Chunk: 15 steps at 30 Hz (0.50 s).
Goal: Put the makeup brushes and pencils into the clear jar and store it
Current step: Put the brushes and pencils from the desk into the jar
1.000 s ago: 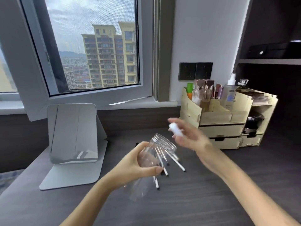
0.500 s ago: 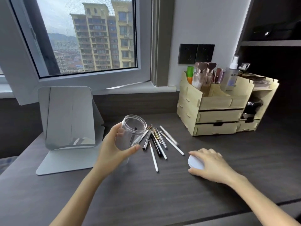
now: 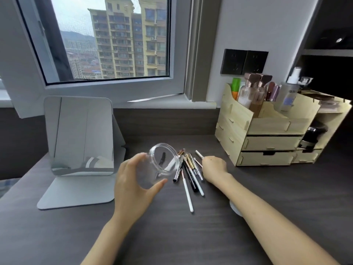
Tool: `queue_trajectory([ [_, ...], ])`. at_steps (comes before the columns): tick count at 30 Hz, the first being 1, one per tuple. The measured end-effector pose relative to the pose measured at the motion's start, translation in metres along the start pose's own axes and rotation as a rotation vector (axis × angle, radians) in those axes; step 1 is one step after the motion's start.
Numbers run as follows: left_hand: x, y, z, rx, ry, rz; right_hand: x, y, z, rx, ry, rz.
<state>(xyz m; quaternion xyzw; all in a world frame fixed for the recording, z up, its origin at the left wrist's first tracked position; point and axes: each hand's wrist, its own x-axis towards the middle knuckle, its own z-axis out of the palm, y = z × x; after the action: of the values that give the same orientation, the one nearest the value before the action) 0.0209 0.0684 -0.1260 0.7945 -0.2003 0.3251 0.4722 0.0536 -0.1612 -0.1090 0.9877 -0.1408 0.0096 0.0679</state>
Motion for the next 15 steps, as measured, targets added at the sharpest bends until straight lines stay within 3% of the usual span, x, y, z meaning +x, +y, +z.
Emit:
queue_trajectory([
  [2, 0.003, 0.0, 0.001, 0.076, -0.003, 0.1, 0.002, -0.001, -0.006, 0.075, -0.042, 0.04],
  [4, 0.006, -0.001, 0.002, 0.088, -0.022, 0.157, -0.005, 0.005, -0.024, 0.309, 0.062, 0.111],
  [7, 0.007, -0.006, 0.005, 0.124, -0.041, 0.176, -0.038, 0.017, -0.058, 1.025, 0.438, 0.062],
  [9, 0.007, -0.01, 0.007, 0.168, -0.031, 0.158, -0.077, 0.014, -0.078, 1.511, 0.527, -0.098],
  [10, 0.007, -0.011, 0.007, 0.197, -0.02, 0.15, -0.093, 0.007, -0.083, 1.622, 0.508, -0.179],
  [12, 0.007, -0.012, 0.007, 0.262, -0.001, 0.14, -0.106, -0.01, -0.074, 1.618, 0.412, -0.278],
  [15, 0.005, -0.015, 0.006, 0.332, -0.011, 0.153, -0.1, -0.031, -0.05, 1.455, 0.201, -0.275],
])
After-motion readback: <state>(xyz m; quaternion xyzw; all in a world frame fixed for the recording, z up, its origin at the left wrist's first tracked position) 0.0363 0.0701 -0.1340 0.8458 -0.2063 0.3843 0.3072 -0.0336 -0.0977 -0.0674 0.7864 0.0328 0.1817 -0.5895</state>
